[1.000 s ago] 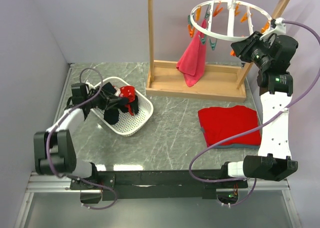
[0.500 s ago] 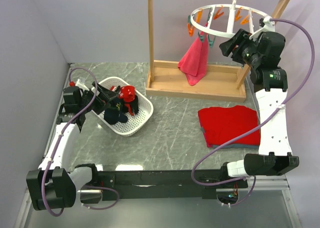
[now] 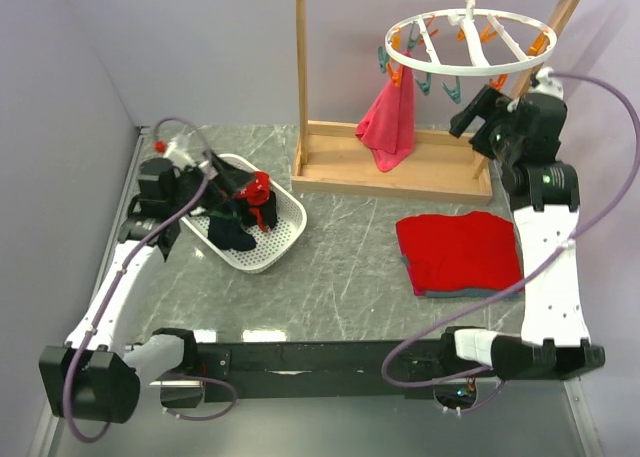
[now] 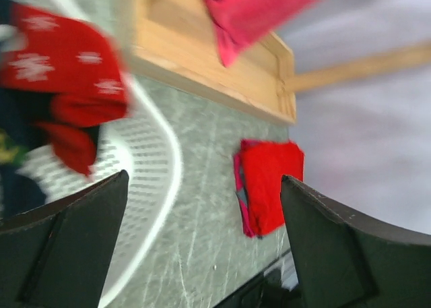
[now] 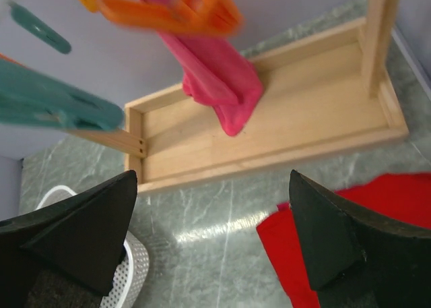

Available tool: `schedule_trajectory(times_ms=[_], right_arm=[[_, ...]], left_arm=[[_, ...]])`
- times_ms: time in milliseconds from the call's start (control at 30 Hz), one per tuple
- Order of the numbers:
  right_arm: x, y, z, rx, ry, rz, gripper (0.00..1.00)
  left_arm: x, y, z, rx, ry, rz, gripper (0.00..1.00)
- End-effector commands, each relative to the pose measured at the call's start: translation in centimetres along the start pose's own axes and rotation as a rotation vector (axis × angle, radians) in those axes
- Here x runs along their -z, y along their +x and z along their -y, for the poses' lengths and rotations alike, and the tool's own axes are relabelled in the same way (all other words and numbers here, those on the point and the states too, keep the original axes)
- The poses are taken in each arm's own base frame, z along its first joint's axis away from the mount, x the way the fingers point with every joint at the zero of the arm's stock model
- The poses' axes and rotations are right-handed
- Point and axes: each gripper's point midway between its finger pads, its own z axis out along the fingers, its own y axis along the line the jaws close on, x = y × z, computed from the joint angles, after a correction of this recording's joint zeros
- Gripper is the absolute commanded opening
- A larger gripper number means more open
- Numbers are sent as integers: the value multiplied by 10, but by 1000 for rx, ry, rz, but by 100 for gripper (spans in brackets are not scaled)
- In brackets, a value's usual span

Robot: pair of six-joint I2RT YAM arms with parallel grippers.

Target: Remove the socks clipped to the hanger

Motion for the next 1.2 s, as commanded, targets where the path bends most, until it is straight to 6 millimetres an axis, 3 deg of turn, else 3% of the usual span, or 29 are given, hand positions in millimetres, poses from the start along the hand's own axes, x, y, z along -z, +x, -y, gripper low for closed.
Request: schedule_trajectory(times_ms=[0, 33, 167, 233, 333, 367, 400, 433, 467, 500, 533, 567, 600, 633, 667, 700, 733, 767, 800, 833, 867, 900, 933, 967, 1000, 1067, 1100, 1133, 1167], right_arm=[[33, 13, 23, -32, 87, 31, 100], [39, 16, 25, -34, 91, 34, 100], [68, 37, 27, -40, 51, 16, 100], [69, 66, 18, -24, -8, -49, 100], [79, 110, -9, -15, -171, -135, 100], [91, 118, -34, -33, -295, -149, 100], [88, 145, -40, -34, -338, -211, 100], [91, 156, -49, -40, -389, -235, 100], [99, 157, -69, -70, -490, -226, 100], [103, 187, -80, -57, -554, -294, 100], [106, 197, -88, -64, -593, -303, 100], [114, 194, -106, -96, -677, -265, 100], [116, 224, -110, -84, -709, -317, 100], [119, 235, -117, -90, -747, -324, 100], [124, 230, -131, -130, -819, -276, 100], [114, 259, -122, -126, -788, -306, 100], [124, 269, -131, -133, -839, -301, 100], [127, 265, -137, -167, -875, -252, 100], [122, 290, -128, -159, -856, -266, 100], [123, 291, -126, -177, -852, -229, 100], [125, 286, -128, -222, -877, -182, 100], [119, 302, -116, -227, -851, -188, 100], [115, 298, -110, -261, -828, -151, 100], [114, 297, -105, -297, -818, -139, 100], [107, 309, -93, -296, -781, -143, 100], [99, 309, -72, -330, -707, -106, 100], [93, 322, -57, -327, -659, -111, 100], [94, 317, -48, -365, -653, -81, 100], [88, 330, -33, -373, -595, -104, 100]], left_arm=[[-15, 7, 71, -151, 174, 0, 99], [-19, 25, 86, -168, 215, -45, 99], [-32, 66, 119, -202, 298, -133, 99], [-29, 94, 138, -230, 364, -178, 99], [-15, 128, 161, -269, 483, -213, 99], [-13, 141, 156, -280, 494, -234, 99], [-8, 146, 162, -290, 530, -227, 99], [6, 154, 170, -299, 574, -232, 99], [8, 164, 157, -297, 561, -238, 99], [15, 167, 155, -296, 577, -230, 99], [34, 161, 164, -293, 638, -185, 99], [35, 170, 143, -270, 609, -186, 98], [41, 170, 137, -258, 615, -168, 98], [62, 158, 143, -243, 671, -104, 98], [61, 170, 120, -223, 643, -117, 98], [66, 169, 113, -207, 646, -91, 97], [83, 162, 114, -195, 696, -44, 97], [82, 172, 96, -167, 682, -55, 97], [84, 171, 90, -154, 683, -30, 96], [96, 166, 90, -142, 721, 5, 96], [92, 175, 74, -120, 697, -9, 96], [93, 174, 68, -105, 694, 13, 97], [103, 169, 68, -90, 730, 52, 96], [99, 176, 55, -67, 715, 46, 96], [99, 176, 50, -56, 711, 57, 96], [104, 171, 43, -18, 723, 102, 96], [103, 171, 39, -13, 707, 107, 96], [108, 169, 37, -2, 735, 134, 96], [106, 170, 32, 9, 726, 141, 96]])
